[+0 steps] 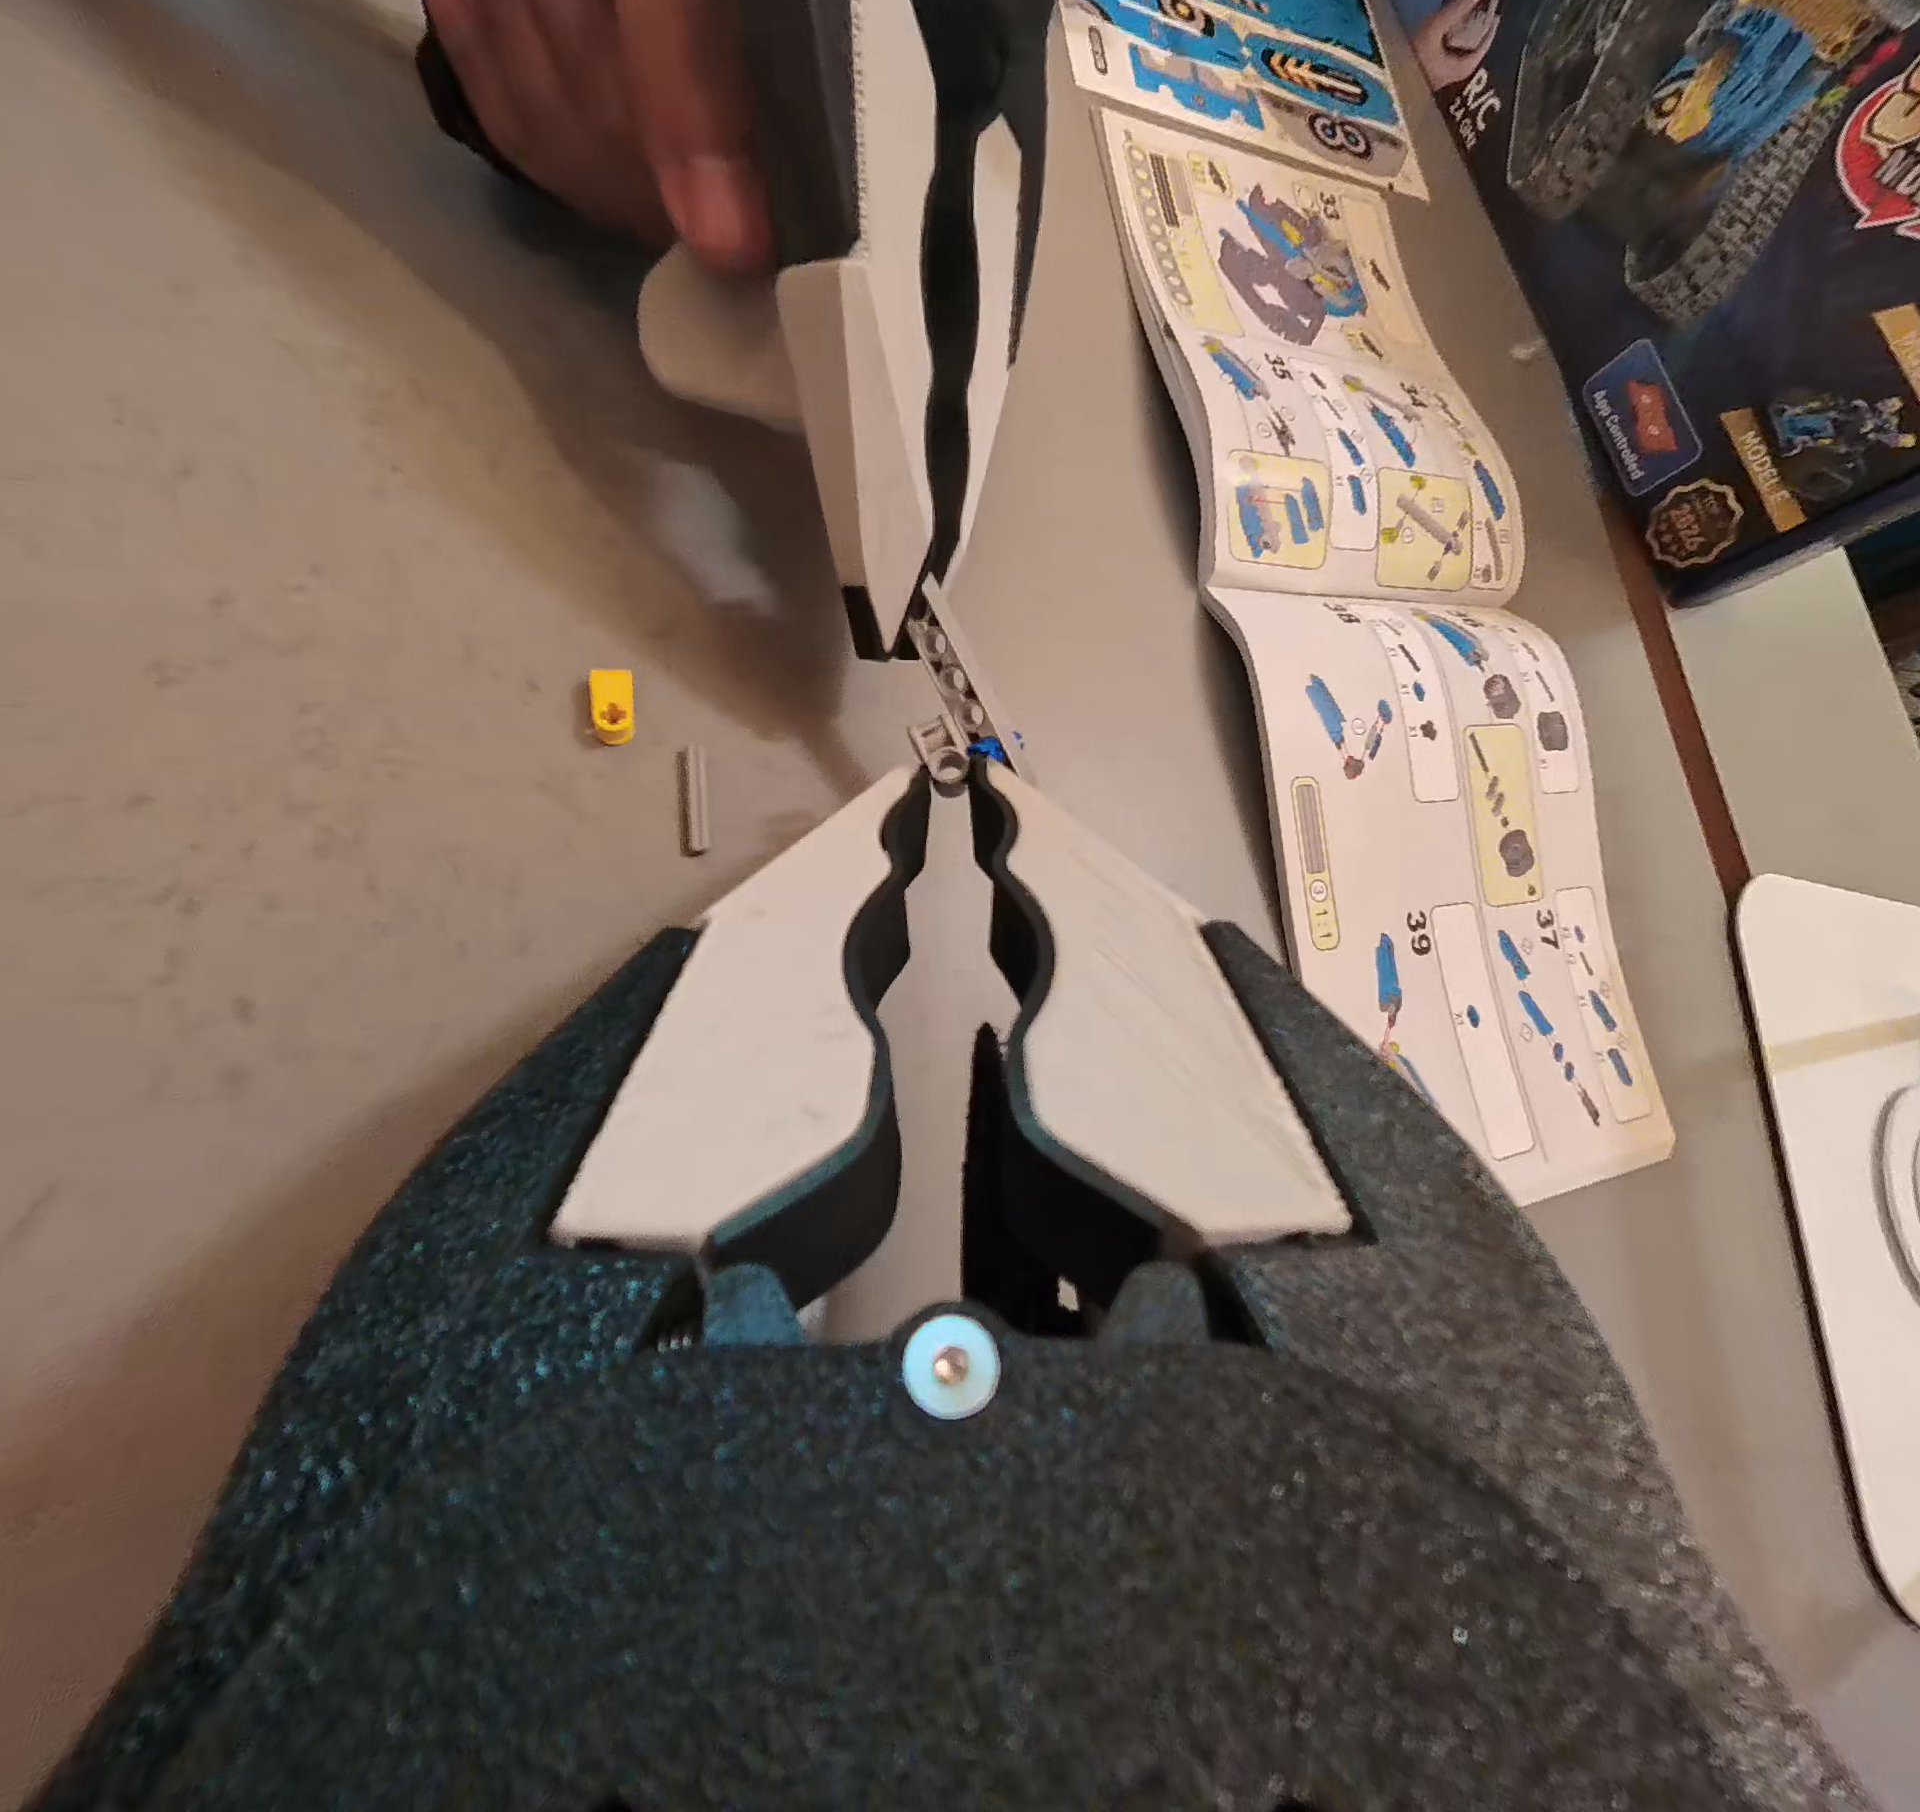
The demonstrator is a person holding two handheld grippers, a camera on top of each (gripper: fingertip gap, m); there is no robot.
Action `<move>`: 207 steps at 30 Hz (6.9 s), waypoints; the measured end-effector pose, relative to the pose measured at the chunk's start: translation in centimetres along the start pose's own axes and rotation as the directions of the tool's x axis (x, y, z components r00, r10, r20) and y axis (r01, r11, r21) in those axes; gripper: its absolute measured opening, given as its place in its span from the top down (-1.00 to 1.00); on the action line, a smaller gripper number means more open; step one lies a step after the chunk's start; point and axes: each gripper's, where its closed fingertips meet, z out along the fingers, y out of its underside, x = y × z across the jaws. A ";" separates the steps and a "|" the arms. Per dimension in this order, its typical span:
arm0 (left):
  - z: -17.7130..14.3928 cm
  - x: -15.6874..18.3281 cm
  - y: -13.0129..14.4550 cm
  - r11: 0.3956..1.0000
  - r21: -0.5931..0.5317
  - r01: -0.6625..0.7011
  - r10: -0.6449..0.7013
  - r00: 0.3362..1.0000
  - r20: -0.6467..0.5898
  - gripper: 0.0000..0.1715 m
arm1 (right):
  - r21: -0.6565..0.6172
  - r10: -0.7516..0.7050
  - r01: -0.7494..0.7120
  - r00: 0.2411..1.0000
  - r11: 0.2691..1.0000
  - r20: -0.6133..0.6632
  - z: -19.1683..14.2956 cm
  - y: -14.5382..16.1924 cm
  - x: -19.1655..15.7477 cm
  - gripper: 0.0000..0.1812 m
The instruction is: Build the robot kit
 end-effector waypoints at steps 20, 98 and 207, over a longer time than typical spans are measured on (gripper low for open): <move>-0.2 -0.1 -0.1 1.000 0.011 0.029 -0.029 0.999 -0.020 0.92 | 0.001 -0.027 0.027 0.999 1.000 -0.040 -0.1 0.0 0.5 0.92; -3.0 -4.7 -3.8 0.873 -0.020 -0.488 0.404 0.698 0.591 0.92 | -0.106 0.266 -0.265 0.964 0.958 -0.003 2.5 2.1 0.8 1.00; -2.1 -2.0 -3.7 0.960 0.181 -0.212 0.166 0.957 0.237 0.92 | -0.181 0.479 -0.457 0.871 0.871 0.110 3.1 1.5 -1.9 0.84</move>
